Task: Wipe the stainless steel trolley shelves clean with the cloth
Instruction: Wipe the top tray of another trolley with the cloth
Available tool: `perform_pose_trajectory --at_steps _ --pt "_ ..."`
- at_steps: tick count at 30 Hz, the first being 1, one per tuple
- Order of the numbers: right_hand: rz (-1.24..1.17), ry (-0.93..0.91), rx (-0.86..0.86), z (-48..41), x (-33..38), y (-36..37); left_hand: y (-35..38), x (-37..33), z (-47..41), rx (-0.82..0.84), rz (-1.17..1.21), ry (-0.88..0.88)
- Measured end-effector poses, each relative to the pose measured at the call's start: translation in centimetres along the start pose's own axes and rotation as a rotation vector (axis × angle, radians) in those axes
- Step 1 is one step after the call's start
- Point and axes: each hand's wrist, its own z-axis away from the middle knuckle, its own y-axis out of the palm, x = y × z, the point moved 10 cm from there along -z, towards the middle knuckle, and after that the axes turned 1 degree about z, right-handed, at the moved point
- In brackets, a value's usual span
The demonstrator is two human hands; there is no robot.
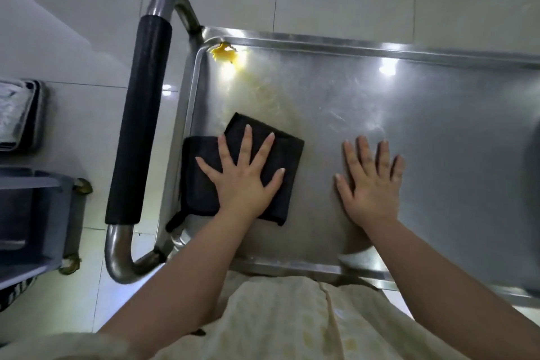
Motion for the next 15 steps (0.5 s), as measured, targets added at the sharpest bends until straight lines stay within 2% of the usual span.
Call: perform_pose_trajectory --at_steps 4,8,11,15 --pt "0.030 -0.004 0.010 -0.3 0.0 0.0 -3.3 -0.5 -9.4 -0.024 0.026 -0.026" --pt "0.027 0.001 0.004 -0.4 -0.2 0.0 -5.2 -2.0 -16.3 -0.011 0.032 0.049" --pt "0.020 0.009 0.013 -0.3 -0.6 0.2 -5.5 -2.5 -16.7 -0.024 0.041 0.068" --pt "0.015 0.011 0.034 0.1 -1.0 0.4 -3.8 -2.1 -11.5 -0.028 0.057 0.050"
